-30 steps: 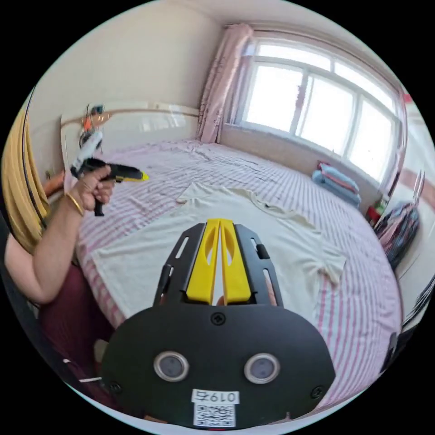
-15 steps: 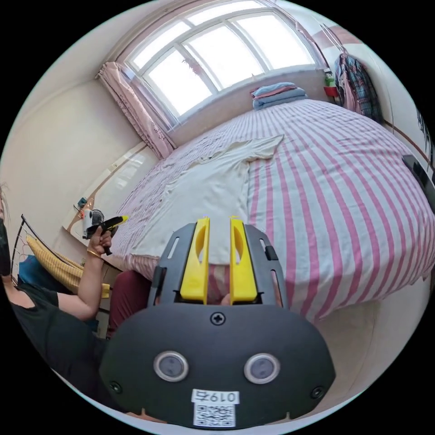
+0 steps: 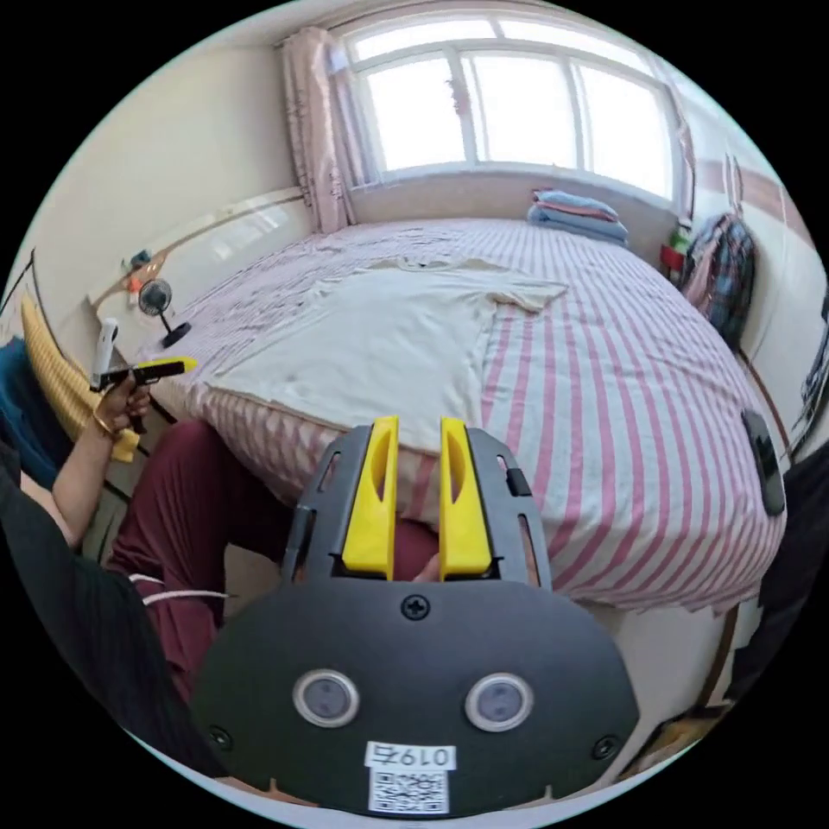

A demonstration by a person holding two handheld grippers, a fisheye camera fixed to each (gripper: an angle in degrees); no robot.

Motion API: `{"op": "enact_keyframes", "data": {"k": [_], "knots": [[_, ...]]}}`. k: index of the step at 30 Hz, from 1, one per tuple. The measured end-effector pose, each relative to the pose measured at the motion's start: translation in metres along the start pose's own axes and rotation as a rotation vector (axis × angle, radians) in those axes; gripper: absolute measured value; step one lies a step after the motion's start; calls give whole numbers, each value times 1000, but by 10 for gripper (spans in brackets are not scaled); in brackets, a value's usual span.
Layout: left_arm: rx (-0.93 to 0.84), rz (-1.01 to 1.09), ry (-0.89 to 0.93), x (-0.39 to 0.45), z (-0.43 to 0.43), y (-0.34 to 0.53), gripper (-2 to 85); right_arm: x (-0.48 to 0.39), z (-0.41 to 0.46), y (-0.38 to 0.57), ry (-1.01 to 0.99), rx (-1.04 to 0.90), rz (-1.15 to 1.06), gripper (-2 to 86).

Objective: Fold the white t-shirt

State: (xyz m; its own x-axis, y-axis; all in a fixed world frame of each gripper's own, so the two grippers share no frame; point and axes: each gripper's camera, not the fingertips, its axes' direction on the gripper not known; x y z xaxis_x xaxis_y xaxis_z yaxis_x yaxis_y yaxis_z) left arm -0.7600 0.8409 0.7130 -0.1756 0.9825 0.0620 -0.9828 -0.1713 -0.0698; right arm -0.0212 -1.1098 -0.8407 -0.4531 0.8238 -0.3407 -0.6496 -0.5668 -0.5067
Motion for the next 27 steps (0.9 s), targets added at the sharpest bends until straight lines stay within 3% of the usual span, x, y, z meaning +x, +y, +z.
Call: {"op": "enact_keyframes", "data": {"k": [2,4,7,14,27], "knots": [[12,250,-38,68,15,-6,27,-50,15,-10,17,-37,-165,87],[-15,398,-129,111,36,-8,24,-116,39,-16,172,-91,-397,87],[5,526,-213,149,61,-3,20,-170,48,-22,198,-50,-539,79],[25,475,-97,153,76,1,12,-239,72,-29,140,-37,-659,61],[-5,474,-95,162,99,11,10,-319,112,-28,187,-70,-644,53]]}}
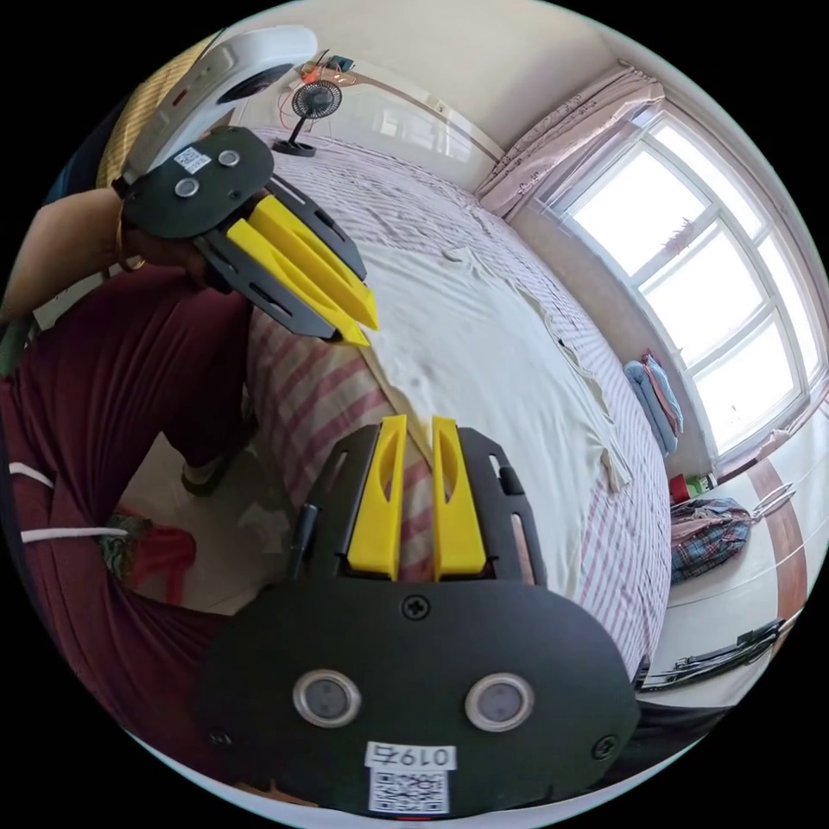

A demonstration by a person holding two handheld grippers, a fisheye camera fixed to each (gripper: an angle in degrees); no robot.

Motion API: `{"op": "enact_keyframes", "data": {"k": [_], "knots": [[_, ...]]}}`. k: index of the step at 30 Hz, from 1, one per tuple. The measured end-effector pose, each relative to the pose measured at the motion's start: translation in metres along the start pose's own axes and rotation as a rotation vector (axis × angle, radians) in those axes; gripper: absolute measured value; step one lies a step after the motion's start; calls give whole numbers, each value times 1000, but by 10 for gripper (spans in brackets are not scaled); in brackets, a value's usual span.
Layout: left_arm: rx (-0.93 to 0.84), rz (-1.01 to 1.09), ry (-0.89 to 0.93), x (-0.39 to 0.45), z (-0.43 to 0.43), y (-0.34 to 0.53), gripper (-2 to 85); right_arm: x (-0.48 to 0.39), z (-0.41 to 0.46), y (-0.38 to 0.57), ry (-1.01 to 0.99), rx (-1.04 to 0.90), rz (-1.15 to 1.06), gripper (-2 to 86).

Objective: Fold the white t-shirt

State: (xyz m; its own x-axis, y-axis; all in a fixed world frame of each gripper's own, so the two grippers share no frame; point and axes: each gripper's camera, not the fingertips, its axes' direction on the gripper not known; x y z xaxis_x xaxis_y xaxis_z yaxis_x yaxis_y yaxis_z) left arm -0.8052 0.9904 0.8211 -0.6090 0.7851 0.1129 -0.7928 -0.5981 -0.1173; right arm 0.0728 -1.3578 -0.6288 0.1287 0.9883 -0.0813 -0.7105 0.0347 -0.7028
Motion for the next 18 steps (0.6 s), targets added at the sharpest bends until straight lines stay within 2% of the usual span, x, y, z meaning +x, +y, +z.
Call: {"op": "enact_keyframes", "data": {"k": [18], "knots": [[-37,-9,-35,3,4,10,10,-69,-19,-46,13,26,51,-6]]}}
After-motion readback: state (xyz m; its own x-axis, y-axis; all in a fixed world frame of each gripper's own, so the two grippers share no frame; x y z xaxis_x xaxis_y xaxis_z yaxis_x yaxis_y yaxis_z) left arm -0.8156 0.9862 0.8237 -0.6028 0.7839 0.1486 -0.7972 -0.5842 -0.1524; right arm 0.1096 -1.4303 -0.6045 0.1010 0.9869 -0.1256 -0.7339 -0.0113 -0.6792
